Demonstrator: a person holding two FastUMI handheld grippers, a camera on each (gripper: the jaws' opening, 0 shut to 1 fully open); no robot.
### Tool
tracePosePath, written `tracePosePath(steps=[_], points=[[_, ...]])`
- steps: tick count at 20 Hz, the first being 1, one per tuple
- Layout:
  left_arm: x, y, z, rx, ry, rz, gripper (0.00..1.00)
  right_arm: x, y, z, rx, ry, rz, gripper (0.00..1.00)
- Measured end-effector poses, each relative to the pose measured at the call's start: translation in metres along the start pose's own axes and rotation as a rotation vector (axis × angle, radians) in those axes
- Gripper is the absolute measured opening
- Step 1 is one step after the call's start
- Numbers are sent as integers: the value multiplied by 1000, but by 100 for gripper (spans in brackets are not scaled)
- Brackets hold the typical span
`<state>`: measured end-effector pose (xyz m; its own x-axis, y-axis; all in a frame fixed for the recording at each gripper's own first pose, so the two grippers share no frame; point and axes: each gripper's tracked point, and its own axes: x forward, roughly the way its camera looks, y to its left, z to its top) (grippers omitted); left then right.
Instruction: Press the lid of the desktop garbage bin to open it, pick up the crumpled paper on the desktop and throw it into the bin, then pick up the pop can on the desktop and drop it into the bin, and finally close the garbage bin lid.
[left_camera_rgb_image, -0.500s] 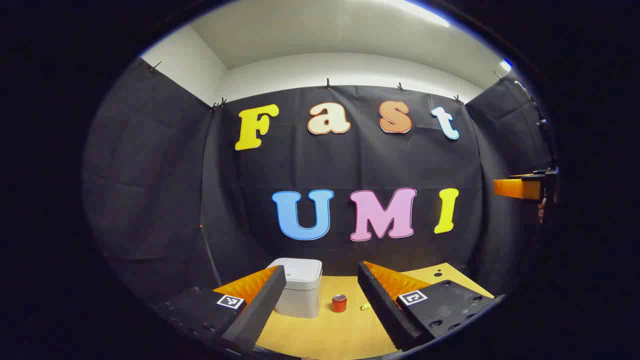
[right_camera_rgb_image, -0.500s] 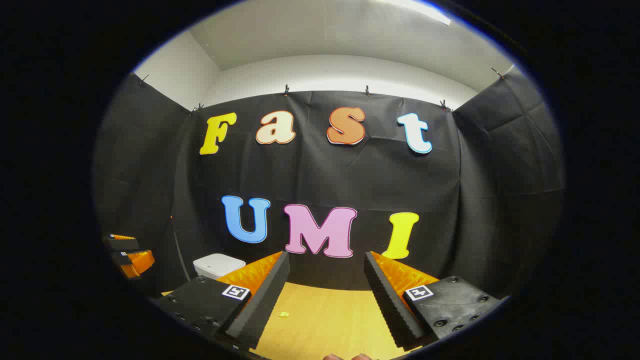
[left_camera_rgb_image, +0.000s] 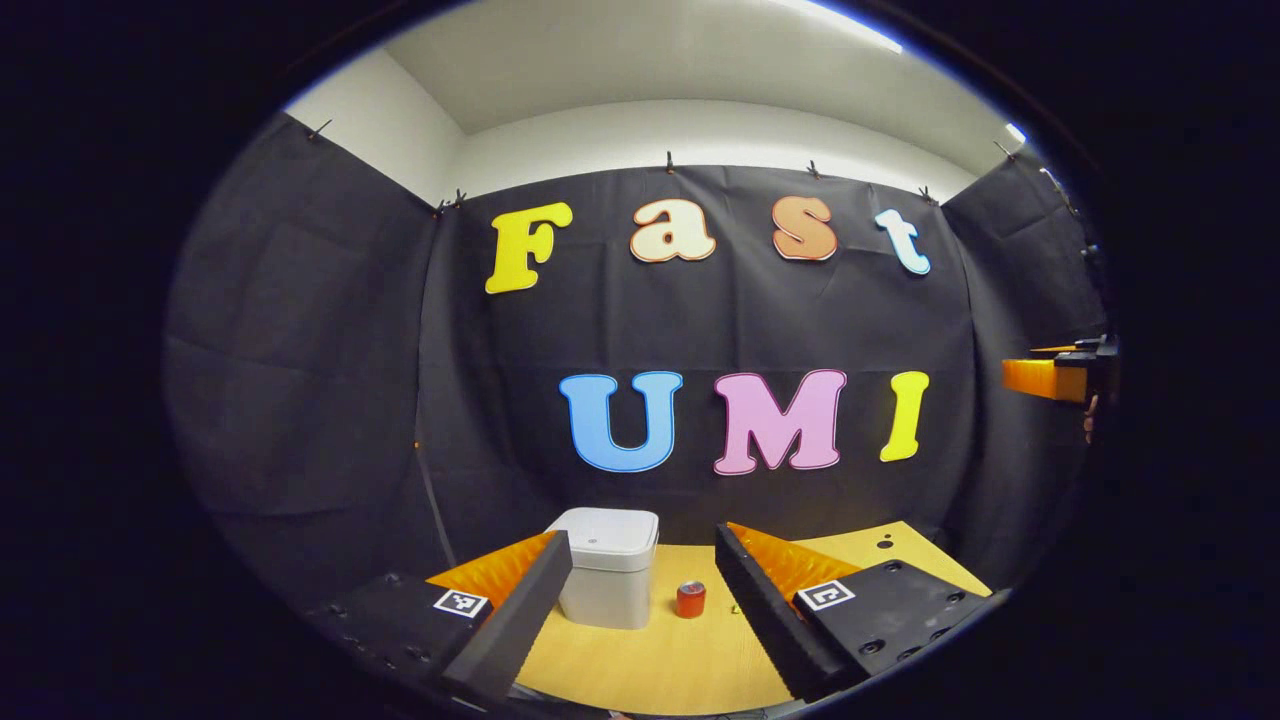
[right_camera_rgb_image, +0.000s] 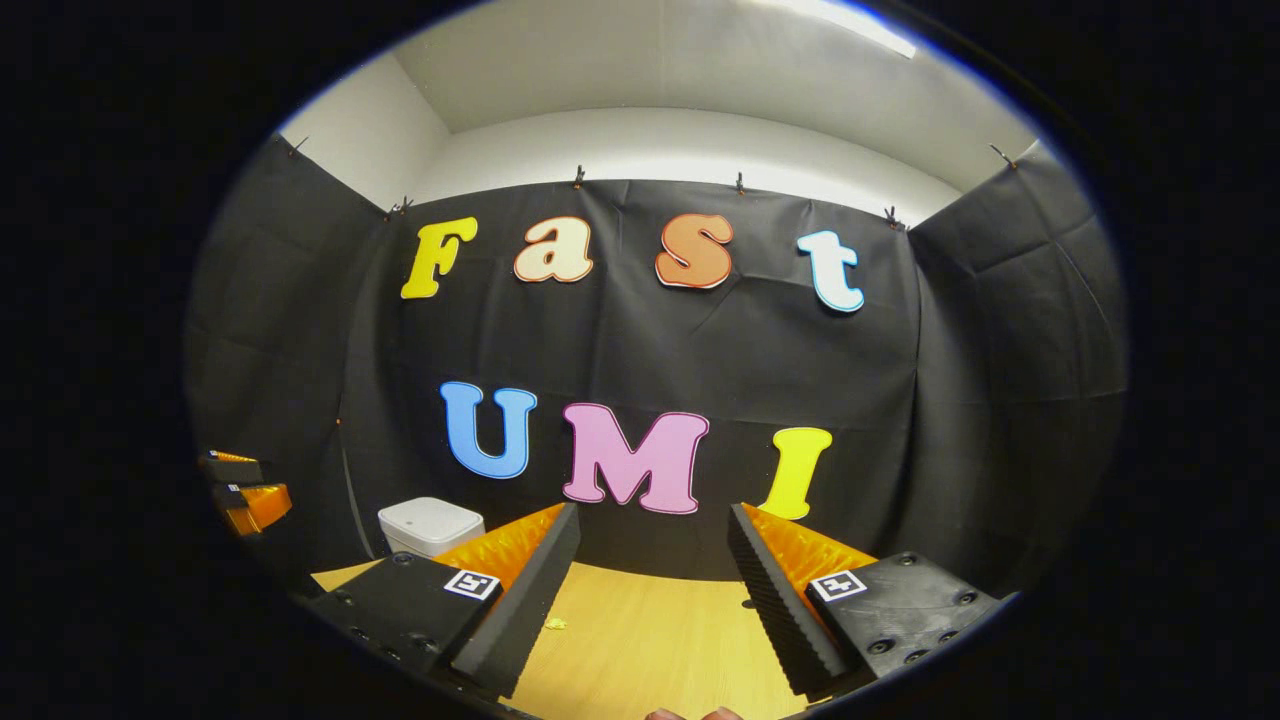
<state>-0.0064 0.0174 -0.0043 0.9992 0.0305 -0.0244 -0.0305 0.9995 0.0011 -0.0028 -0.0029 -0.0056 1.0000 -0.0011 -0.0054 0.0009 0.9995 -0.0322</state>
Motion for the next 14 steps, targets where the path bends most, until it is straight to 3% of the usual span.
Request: tracePosePath(steps=[14], points=[[1,-9,15,37,-47,-89,96,-1,5,9,-1,-19,17,96]])
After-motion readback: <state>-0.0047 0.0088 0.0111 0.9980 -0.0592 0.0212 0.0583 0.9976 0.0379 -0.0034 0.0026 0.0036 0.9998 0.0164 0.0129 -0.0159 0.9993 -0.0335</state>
